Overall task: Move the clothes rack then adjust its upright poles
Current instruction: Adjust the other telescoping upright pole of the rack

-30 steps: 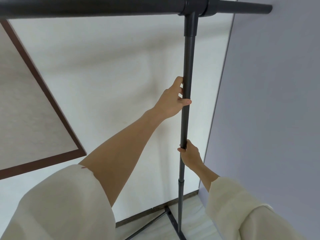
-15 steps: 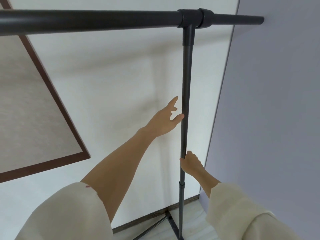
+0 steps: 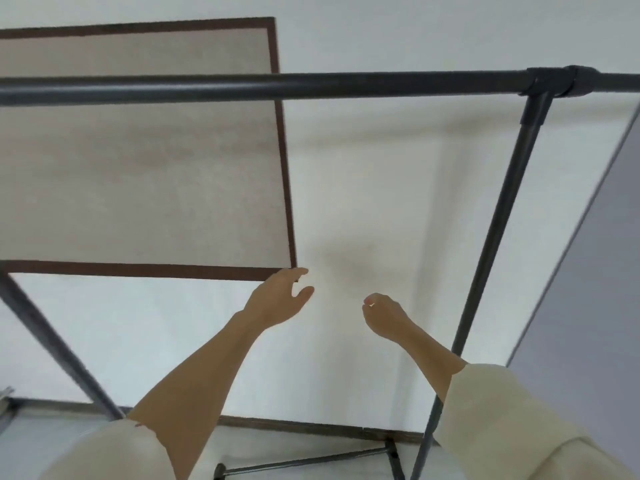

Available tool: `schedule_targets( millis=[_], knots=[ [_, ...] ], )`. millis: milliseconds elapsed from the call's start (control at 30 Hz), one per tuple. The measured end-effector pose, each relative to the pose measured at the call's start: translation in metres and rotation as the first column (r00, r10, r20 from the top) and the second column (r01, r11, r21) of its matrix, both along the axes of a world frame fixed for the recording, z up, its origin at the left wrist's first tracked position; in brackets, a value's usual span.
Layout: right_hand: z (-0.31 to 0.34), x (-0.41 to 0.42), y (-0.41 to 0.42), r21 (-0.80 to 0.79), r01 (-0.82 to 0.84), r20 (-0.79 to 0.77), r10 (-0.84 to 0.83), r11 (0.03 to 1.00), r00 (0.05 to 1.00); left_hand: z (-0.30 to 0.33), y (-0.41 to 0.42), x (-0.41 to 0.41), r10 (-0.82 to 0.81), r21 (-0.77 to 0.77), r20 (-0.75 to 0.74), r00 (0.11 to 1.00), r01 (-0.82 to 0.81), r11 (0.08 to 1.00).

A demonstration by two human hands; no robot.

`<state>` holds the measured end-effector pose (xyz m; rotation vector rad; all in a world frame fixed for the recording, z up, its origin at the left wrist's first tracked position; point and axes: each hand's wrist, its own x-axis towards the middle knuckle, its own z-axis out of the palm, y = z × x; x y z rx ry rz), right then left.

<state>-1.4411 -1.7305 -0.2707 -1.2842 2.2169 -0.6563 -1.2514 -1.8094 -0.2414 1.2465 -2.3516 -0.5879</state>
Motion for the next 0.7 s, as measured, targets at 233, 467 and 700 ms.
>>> schedule_targets(
  millis=[233, 467, 700],
  knots=[
    [0.004, 0.124, -0.033, -0.061, -0.296, -0.046, 0.293, 0.953, 0.955, -0.006, 0.02, 0.157, 0.357, -0.007, -0.048, 0.933, -0.358, 0.934],
    [0.01, 0.225, -0.05, -0.137, -0.477, -0.047, 0.475, 0.868, 0.878, -0.015, 0.036, 0.245, 0.558, -0.178, -0.239, 0.795, -0.601, 0.779],
    [-0.016, 0.32, -0.073, -0.165, -0.477, 0.057, 0.491, 0.863, 0.869, -0.019, 0.001, 0.327, 0.597, -0.014, -0.439, 0.672, -0.669, 0.743]
  ],
)
